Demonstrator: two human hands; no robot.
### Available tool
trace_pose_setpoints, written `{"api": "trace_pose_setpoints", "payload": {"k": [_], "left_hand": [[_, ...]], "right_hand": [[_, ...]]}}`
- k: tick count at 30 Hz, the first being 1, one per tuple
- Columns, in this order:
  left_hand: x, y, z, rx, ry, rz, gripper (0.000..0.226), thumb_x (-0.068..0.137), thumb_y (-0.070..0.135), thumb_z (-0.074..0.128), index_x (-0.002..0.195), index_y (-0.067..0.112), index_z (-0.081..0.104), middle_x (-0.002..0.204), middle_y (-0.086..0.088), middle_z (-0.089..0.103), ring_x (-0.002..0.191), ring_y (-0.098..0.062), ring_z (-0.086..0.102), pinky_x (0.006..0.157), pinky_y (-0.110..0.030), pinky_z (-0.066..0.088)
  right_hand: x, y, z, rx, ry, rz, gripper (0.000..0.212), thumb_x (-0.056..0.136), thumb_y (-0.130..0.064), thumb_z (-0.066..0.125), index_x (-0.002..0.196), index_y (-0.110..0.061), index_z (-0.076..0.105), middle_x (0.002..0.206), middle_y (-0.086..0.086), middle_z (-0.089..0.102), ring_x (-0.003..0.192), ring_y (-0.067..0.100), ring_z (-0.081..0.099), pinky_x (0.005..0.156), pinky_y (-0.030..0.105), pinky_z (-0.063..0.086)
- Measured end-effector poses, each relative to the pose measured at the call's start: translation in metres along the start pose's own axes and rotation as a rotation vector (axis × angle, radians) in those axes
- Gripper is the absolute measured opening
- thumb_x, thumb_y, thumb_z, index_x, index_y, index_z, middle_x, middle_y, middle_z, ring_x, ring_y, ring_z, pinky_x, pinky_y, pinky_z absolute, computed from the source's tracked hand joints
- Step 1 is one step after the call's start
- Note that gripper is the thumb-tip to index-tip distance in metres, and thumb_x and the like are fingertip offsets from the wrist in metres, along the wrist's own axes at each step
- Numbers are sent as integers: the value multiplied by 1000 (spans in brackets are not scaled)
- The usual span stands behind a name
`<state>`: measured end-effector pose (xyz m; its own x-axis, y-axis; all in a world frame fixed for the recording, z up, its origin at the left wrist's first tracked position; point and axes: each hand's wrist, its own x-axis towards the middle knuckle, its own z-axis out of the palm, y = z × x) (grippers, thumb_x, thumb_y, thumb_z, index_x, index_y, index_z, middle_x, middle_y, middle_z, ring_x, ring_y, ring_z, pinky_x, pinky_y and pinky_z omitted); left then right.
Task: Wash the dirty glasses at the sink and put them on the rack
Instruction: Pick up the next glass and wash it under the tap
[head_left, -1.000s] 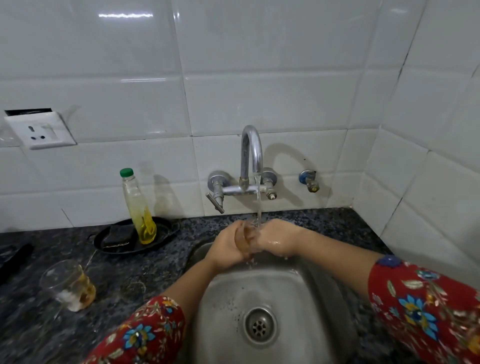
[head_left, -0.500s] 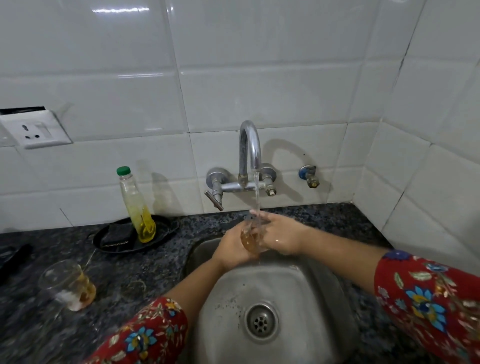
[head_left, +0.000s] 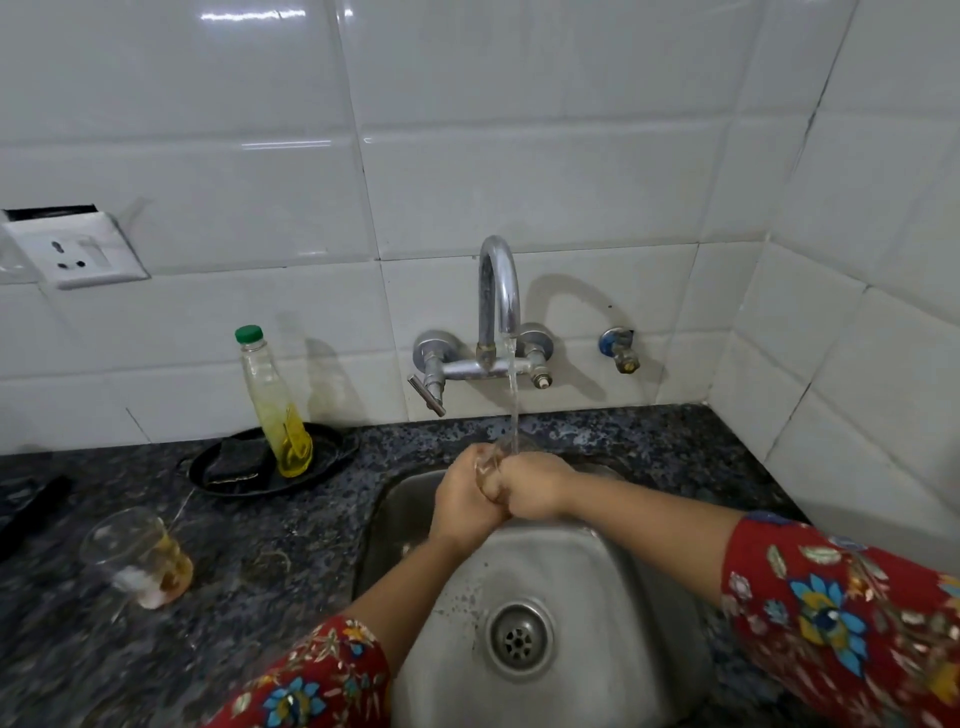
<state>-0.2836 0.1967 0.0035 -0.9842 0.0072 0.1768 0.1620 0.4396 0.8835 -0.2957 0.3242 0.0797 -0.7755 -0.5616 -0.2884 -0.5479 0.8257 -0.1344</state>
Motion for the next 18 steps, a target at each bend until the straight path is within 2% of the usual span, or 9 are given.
{"api": "trace_pose_setpoints", "payload": {"k": [2,5,7,9,11,13,16,18], "left_hand": [[2,-3,-8,19,-63,69,53,61,29,82,108,31,58,102,11,69,96,-4,66,86,-30,54],[9,2,-24,131,-270,139,55,63,30,79,115,25,61,112,5,68,105,-11,65,94,-37,52],[9,6,-19,239,-254,148,46,67,36,75,110,25,63,108,5,66,101,-13,65,92,-37,53],[4,6,-10,268,-151,90,32,71,40,70,100,31,60,97,14,63,93,-7,64,85,-29,53],[-1,7,-5,201,-60,40,34,69,39,72,98,33,56,94,15,64,90,-4,64,80,-23,51],[2,8,-8,130,-113,63,45,68,35,78,107,27,58,101,12,67,94,-2,64,84,-22,51],[15,13,-13,20,-325,76,53,70,20,84,116,12,60,103,11,67,94,7,64,85,-16,50],[23,16,-8,85,-316,46,54,67,20,84,115,13,59,101,8,67,91,0,66,82,-21,52]], "right_hand": [[1,8,-5,-61,-28,-136,17,83,-8,54,94,-11,67,101,9,68,90,27,62,79,37,51],[-4,27,-10,-483,87,-452,19,87,-8,53,94,-12,70,101,9,71,97,30,64,90,43,51],[-4,22,-6,-524,55,-381,21,90,-10,51,101,-10,69,107,9,69,105,28,62,97,40,47],[-4,10,-1,-367,-15,-230,19,88,-14,52,100,-12,67,105,9,68,100,27,61,86,37,49],[-2,12,-1,-232,-56,-227,19,88,-21,52,100,-16,67,105,7,67,96,26,61,80,36,50],[-11,18,-9,-217,4,-274,18,88,-18,54,99,-14,68,106,9,69,98,29,63,88,38,51],[-7,39,-11,-460,193,-499,20,75,-2,67,93,-8,74,98,10,74,96,27,68,95,37,51],[-6,32,-10,-332,57,-289,26,77,0,63,100,-8,72,106,10,71,103,27,64,98,37,49]]}}
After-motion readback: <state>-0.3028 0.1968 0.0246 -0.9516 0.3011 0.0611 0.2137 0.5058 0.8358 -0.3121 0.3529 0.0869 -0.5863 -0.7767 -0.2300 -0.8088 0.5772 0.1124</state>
